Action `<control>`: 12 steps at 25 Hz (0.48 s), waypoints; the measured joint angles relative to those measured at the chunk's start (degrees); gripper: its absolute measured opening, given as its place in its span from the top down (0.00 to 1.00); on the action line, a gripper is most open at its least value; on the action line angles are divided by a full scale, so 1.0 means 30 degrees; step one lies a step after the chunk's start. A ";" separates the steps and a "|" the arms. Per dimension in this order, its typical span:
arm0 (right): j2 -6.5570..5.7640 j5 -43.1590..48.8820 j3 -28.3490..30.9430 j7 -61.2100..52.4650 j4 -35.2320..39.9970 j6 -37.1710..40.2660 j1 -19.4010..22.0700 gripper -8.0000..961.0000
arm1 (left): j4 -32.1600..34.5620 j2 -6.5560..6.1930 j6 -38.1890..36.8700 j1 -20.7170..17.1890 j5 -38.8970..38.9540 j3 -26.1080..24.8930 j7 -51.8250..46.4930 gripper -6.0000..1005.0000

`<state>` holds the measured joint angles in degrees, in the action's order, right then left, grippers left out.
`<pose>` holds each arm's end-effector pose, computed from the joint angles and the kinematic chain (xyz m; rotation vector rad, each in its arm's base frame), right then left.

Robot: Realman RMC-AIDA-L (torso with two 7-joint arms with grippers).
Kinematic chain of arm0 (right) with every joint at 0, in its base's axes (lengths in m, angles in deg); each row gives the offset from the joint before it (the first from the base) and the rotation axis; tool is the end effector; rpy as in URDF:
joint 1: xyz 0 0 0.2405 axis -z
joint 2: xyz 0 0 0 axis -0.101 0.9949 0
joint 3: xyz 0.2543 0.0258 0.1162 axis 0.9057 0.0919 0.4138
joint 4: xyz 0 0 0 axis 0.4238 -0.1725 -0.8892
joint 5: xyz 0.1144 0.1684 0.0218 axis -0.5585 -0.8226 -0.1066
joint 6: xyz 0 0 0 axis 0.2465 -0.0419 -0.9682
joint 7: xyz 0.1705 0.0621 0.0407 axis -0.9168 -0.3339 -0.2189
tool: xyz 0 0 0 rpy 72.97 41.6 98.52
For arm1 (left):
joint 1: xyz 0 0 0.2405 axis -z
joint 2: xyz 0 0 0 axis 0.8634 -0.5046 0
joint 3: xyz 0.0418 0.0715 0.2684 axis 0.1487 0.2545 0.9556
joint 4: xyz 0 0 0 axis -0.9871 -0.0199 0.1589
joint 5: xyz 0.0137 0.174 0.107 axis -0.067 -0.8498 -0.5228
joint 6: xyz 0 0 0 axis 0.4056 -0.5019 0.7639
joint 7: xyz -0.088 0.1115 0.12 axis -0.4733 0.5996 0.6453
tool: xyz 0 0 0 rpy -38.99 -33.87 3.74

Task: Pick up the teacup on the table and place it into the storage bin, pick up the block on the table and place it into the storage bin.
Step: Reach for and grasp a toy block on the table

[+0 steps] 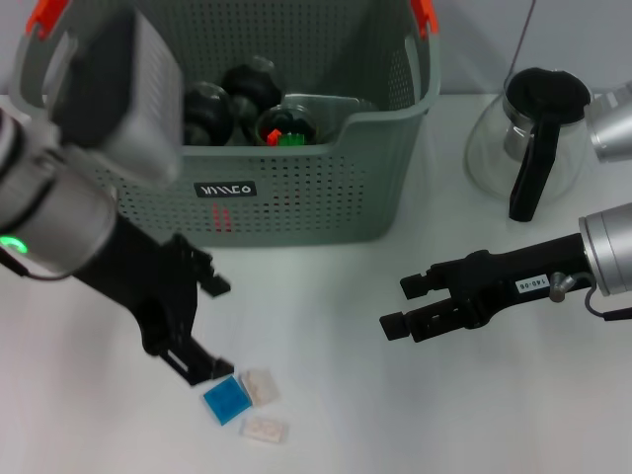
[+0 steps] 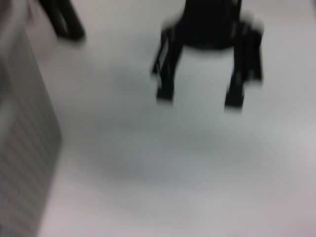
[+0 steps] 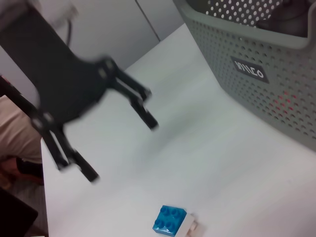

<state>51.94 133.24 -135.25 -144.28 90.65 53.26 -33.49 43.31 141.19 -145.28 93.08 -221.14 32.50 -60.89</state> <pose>0.2191 0.3565 -0.0825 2.9236 -0.9833 -0.3125 -0.1977 0.3231 -0.0286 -3.0279 -0.2224 0.4730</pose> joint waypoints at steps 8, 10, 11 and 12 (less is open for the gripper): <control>0.0004 0.0000 0.0009 -0.0269 -0.0028 -0.0130 -0.0043 0.03 | -0.1370 0.0126 0.2418 -0.0267 -0.2511 0.4446 -0.3593 0.09; 0.0002 -0.0002 -0.0007 -0.0316 -0.0029 -0.0181 -0.0095 0.03 | -0.1715 0.0134 0.2785 -0.0235 -0.2581 0.4984 -0.4213 0.09; -0.0002 -0.0002 -0.0007 -0.0317 -0.0030 -0.0191 -0.0116 0.03 | -0.1843 0.0142 0.2922 -0.0233 -0.2590 0.5152 -0.4393 0.09; -0.0002 -0.0002 -0.0008 -0.0319 -0.0030 -0.0199 -0.0137 0.03 | -0.2016 0.0150 0.3083 -0.0235 -0.2599 0.5321 -0.4550 0.09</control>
<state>51.94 133.23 -135.27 -145.23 90.56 52.67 -33.91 37.27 141.64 -136.03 92.37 -228.94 48.47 -74.54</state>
